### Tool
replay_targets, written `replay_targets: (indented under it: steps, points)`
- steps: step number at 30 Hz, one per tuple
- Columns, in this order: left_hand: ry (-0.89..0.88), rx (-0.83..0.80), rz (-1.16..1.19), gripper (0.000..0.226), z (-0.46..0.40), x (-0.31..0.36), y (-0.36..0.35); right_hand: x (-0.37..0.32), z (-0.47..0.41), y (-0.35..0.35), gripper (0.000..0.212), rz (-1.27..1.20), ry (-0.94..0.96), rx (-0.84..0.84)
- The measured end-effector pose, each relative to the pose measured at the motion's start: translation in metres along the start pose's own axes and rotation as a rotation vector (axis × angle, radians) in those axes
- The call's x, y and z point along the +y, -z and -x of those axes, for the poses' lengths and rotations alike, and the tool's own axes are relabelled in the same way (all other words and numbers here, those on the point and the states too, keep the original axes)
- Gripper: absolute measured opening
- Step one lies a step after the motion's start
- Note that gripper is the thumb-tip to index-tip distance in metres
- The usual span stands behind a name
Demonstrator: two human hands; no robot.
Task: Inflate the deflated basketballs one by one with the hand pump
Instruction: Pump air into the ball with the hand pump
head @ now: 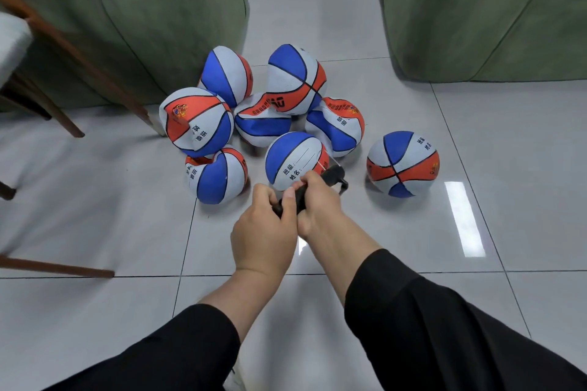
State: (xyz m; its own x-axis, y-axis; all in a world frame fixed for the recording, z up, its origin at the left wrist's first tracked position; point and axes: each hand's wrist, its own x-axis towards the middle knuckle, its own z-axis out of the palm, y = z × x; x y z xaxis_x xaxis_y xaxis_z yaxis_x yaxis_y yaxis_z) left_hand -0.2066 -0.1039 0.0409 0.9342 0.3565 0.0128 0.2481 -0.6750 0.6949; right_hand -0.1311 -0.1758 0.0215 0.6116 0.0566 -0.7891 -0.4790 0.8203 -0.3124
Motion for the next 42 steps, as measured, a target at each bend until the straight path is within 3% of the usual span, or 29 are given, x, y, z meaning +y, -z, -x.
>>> replay_targets:
  steps: [4, 8, 13, 17, 20, 25, 31, 35, 42]
  points:
    - [-0.003, -0.066, -0.069, 0.039, -0.005, 0.006, -0.004, -0.005, -0.006, -0.001, 0.008, 0.016, -0.02, -0.011]
    - [-0.119, -0.067, -0.078, 0.03, -0.004, 0.014, -0.002, -0.031, -0.02, 0.003, 0.015, 0.024, -0.049, -0.063]
    - [-0.285, -0.029, -0.053, 0.03, 0.002, 0.01, 0.007, -0.07, -0.041, 0.023, 0.01, 0.002, 0.0, 0.027]
    - [-0.244, -0.011, -0.059, 0.029, -0.005, 0.013, 0.002, -0.049, -0.046, 0.022, 0.011, -0.049, -0.091, -0.032]
    - [-0.201, -0.008, -0.112, 0.029, -0.01, 0.011, -0.002, -0.024, -0.032, 0.01, 0.024, -0.066, -0.135, -0.061]
    - [-0.101, -0.042, -0.163, 0.035, -0.015, 0.014, -0.005, -0.012, -0.019, 0.0, 0.015, 0.022, -0.122, -0.05]
    - [-0.231, -0.044, -0.129, 0.034, -0.01, 0.016, 0.0, -0.037, -0.029, 0.003, 0.023, 0.011, -0.133, -0.132]
    - [-0.353, -0.009, -0.106, 0.033, -0.004, 0.013, 0.004, -0.067, -0.041, 0.02, 0.018, -0.006, -0.058, -0.014]
    - [-0.296, -0.006, -0.144, 0.028, -0.011, 0.01, -0.001, -0.034, -0.043, 0.022, 0.027, -0.037, -0.134, -0.019]
